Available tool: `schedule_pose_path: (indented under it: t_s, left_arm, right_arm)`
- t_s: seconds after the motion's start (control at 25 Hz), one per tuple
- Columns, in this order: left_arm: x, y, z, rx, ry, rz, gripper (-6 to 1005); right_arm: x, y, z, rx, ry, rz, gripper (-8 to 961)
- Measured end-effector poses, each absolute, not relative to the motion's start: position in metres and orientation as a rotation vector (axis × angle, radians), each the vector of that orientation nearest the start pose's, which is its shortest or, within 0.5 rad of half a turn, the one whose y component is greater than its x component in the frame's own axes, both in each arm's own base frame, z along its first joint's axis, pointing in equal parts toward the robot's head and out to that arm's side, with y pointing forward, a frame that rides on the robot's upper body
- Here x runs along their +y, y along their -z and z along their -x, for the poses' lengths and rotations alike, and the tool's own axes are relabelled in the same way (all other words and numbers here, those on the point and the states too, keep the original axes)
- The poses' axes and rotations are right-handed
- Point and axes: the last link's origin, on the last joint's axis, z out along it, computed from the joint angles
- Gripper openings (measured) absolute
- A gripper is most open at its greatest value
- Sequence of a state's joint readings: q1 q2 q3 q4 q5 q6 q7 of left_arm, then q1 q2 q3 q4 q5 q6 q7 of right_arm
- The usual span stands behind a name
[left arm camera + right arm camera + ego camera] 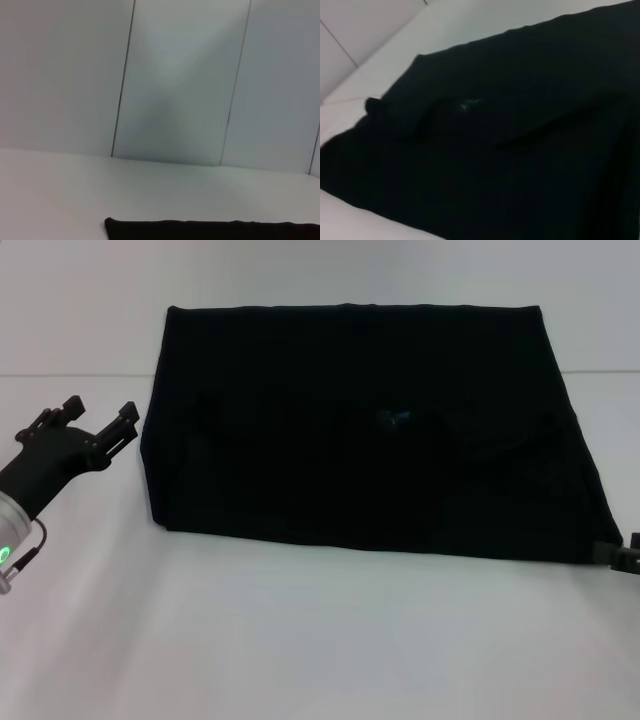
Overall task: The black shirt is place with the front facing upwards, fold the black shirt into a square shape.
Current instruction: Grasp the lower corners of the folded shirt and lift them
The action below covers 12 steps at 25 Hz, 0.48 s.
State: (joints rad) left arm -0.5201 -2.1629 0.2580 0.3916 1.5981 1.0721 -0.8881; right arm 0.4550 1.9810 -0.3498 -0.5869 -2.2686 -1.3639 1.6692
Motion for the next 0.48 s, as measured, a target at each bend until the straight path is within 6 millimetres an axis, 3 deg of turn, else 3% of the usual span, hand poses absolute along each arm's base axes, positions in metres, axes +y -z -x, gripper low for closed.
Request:
schedule_pose_path:
  t_s: [0.48]
  left_arm:
    - [0.353, -0.008, 0.337, -0.792, 0.756, 1.789, 799]
  right_arm:
    - [0.323, -0.064, -0.371, 1.236, -0.510, 2.169, 945]
